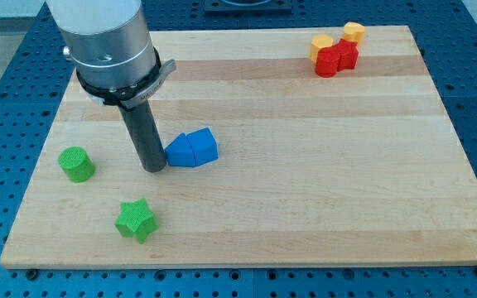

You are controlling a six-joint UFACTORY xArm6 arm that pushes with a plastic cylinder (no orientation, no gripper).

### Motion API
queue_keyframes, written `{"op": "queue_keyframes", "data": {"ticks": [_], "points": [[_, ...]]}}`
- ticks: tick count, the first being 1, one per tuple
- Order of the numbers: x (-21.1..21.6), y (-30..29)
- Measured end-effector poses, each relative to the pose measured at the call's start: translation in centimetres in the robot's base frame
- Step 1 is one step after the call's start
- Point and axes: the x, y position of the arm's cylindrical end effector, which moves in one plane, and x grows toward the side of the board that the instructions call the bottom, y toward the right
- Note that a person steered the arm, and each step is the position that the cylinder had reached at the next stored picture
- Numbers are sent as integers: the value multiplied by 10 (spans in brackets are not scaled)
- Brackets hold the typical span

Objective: Push the green circle into the green star

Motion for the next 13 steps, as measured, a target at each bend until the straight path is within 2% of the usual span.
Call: {"op": "queue_keyframes", "data": {"ticks": [2,4,5,7,9,13], "points": [[-53,-123],[-51,-145],[-33,-142],[-28,-121],[22,-111],[35,-74]]}}
